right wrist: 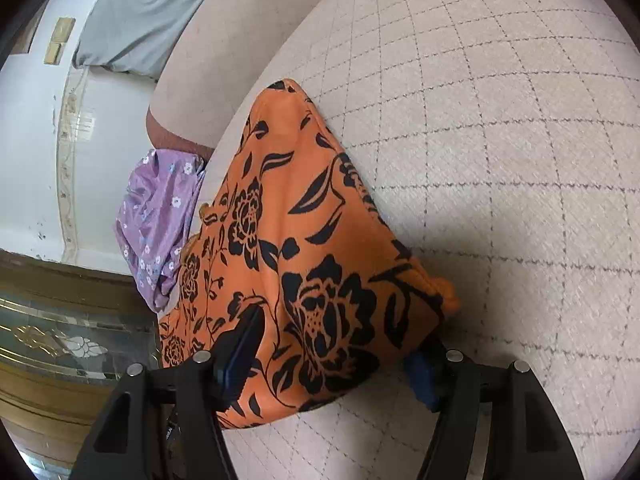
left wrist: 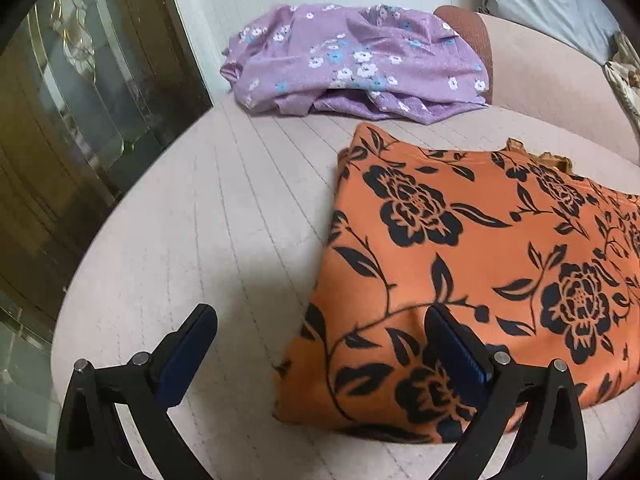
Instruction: Fold small clothes
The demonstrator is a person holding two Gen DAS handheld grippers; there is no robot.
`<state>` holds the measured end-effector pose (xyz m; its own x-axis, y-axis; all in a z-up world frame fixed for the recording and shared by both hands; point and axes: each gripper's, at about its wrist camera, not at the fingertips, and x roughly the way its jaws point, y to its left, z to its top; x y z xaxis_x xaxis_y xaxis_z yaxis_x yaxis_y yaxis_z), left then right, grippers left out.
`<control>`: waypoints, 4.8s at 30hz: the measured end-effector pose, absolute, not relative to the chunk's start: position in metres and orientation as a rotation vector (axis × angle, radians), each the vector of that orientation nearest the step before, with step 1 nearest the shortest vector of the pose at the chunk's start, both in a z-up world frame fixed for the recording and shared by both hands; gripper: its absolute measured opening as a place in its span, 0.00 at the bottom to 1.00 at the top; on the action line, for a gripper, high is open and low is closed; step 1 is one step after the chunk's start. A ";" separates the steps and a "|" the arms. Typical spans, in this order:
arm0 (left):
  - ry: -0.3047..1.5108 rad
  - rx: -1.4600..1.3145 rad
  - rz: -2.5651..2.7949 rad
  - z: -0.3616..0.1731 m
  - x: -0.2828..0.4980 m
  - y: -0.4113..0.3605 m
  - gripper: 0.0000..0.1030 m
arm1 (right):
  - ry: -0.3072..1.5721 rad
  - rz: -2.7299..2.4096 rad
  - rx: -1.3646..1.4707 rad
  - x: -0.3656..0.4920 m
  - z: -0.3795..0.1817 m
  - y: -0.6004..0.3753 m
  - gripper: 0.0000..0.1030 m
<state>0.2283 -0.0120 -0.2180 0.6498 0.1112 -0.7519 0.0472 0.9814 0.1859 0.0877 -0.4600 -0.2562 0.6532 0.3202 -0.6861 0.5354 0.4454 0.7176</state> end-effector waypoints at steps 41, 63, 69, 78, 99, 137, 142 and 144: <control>0.762 0.116 -0.032 -0.193 0.224 -0.008 1.00 | 0.856 -0.183 1.065 0.103 -0.255 -0.450 0.71; 0.823 0.170 -0.067 -0.211 0.228 -0.021 1.00 | 0.621 -0.261 0.665 0.094 -0.182 -0.418 0.63; 0.876 0.296 -0.117 -0.229 0.225 -0.049 1.00 | 0.958 -0.183 0.618 0.135 -0.235 -0.385 0.37; 0.835 0.235 -0.064 -0.217 0.231 -0.036 1.00 | 0.853 -0.157 0.563 0.165 -0.201 -0.390 0.40; 0.803 0.193 0.057 -0.197 0.237 -0.016 1.00 | 0.825 -0.252 1.061 0.101 -0.212 -0.467 0.76; 0.893 -0.184 0.363 -0.196 0.254 0.181 1.00 | 1.057 0.277 0.650 0.250 -0.193 -0.094 0.45; 0.853 -0.155 0.297 -0.189 0.254 0.164 1.00 | 1.046 0.478 0.682 0.231 -0.204 -0.092 0.52; 0.804 -0.173 0.195 -0.180 0.249 0.149 1.00 | 0.977 0.477 0.687 0.220 -0.192 -0.119 0.52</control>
<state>0.2492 0.1486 -0.1795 0.6776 0.1073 -0.7276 -0.2382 0.9680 -0.0791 0.2203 -0.1194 -0.1916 0.4859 0.6479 -0.5866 -0.0639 0.6957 0.7155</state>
